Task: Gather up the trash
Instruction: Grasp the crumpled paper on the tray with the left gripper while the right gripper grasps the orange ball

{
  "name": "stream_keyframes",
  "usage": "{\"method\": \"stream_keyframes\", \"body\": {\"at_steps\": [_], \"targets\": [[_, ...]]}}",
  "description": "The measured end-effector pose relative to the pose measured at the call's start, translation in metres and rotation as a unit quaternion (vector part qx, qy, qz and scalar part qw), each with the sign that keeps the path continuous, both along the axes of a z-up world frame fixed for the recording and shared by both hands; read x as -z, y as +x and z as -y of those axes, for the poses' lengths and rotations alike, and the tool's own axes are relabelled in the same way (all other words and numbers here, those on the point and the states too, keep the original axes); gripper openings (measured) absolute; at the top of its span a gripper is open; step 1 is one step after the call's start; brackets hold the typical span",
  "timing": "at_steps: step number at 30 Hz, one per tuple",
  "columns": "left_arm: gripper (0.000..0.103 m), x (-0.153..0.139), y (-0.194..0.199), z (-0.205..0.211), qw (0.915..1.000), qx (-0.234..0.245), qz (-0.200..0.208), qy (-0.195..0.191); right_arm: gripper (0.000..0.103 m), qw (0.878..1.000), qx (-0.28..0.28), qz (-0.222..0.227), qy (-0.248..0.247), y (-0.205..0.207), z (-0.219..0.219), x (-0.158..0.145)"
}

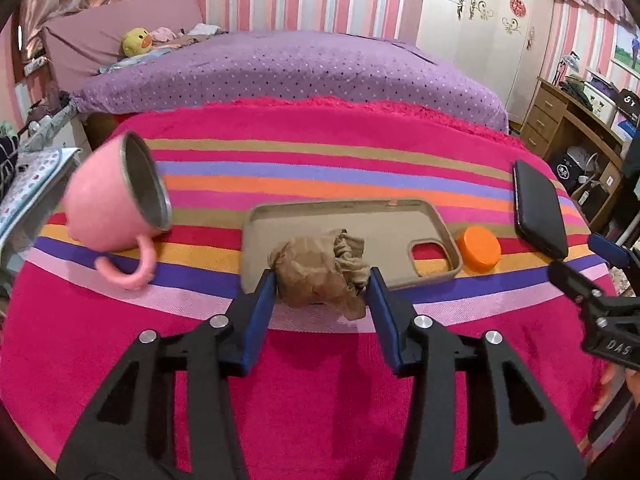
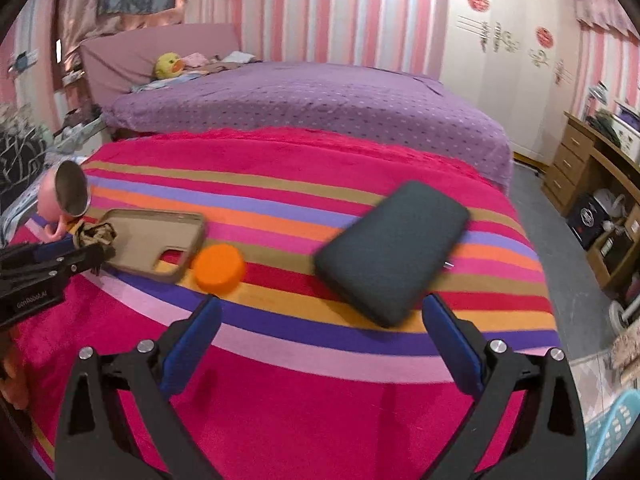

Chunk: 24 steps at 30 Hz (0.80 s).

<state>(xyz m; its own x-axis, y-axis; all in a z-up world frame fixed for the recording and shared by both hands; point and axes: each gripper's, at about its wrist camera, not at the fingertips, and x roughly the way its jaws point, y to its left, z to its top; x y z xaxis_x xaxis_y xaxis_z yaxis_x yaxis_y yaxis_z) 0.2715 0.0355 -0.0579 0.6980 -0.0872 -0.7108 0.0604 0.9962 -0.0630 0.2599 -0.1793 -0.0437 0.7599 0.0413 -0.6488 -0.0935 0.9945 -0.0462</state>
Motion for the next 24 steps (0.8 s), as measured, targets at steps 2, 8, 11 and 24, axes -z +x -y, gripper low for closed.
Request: {"method": "stream_keyframes", "body": {"at_steps": [2,8,11,24], "targets": [[0.045,-0.003,-0.002,-0.009,0.9999,-0.01,0.005,0.003,0.096,1.0,-0.015,-0.003,-0.006,0.003,-0.013,0.002],[0.045,-0.004,-0.005,-0.036,0.9992,-0.04,-0.002,0.009,0.081,0.998,-0.055,-0.024,-0.024,0.019,-0.046,0.011],[0.046,-0.004,-0.005,-0.041,0.9987,-0.049,-0.004,0.015,0.075,0.997,-0.068,-0.035,-0.026,0.029,-0.057,0.015],[0.046,-0.014,-0.023,-0.037,0.9985,-0.054,0.004,0.013,0.04,0.996,-0.083,-0.026,0.011,0.018,-0.047,0.01]]}}
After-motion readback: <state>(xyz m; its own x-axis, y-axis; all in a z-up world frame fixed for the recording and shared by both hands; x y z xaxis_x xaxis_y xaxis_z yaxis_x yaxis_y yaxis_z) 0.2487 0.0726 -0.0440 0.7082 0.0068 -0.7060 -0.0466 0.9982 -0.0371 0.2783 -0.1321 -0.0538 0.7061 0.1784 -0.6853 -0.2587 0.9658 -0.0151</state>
